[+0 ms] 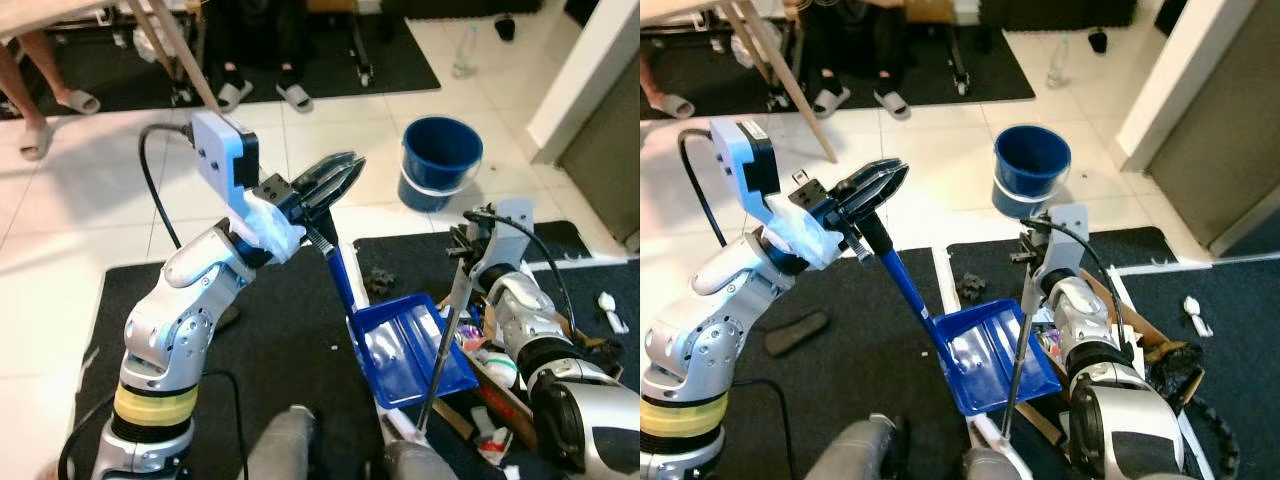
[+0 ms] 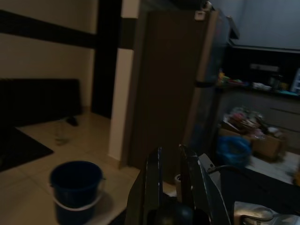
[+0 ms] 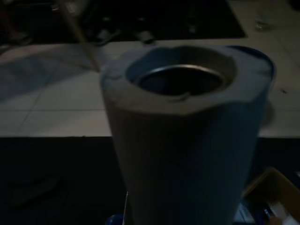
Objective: Sweep floor
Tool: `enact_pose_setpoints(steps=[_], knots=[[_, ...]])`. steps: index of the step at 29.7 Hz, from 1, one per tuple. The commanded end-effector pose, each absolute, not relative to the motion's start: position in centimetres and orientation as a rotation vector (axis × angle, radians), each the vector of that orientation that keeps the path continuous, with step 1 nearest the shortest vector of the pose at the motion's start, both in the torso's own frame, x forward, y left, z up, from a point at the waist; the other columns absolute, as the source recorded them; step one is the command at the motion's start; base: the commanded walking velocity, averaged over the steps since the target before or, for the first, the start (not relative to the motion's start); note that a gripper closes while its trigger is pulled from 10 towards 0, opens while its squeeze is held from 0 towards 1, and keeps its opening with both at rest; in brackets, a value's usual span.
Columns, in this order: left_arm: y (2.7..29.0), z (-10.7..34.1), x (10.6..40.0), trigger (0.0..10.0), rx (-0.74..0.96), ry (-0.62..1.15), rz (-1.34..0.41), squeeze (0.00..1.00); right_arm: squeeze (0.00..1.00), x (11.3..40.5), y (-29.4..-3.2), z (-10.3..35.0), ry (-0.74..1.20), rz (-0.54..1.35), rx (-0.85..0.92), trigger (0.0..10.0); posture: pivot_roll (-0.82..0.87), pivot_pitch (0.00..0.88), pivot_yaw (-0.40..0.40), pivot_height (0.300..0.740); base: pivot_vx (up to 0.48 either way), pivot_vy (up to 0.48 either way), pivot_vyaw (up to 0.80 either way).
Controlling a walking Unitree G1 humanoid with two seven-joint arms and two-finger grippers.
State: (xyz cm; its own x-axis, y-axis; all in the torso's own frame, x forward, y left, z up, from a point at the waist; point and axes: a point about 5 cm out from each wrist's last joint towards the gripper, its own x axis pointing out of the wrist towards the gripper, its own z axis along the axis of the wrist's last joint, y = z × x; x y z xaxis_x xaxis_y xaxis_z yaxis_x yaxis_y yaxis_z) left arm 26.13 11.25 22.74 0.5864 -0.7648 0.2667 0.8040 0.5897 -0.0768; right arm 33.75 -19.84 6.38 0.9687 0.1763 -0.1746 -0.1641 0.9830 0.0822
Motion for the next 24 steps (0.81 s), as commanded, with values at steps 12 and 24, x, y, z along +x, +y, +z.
enact_pose_setpoints(steps=[12,24], knots=[[10.9,21.4,27.1,10.0,-0.222,-0.212,-0.844,0.00,0.00,33.8,-20.6,6.6,0.174,0.111,0.089,10.0,0.21,0.030,-0.060,0.740,0.000,0.000,0.30],[10.1,18.8,27.8,10.0,-0.278,-0.180,-0.801,0.00,0.00,33.9,-20.5,6.6,0.175,0.115,0.088,10.0,0.20,0.031,-0.067,0.740,0.422,0.000,0.00]])
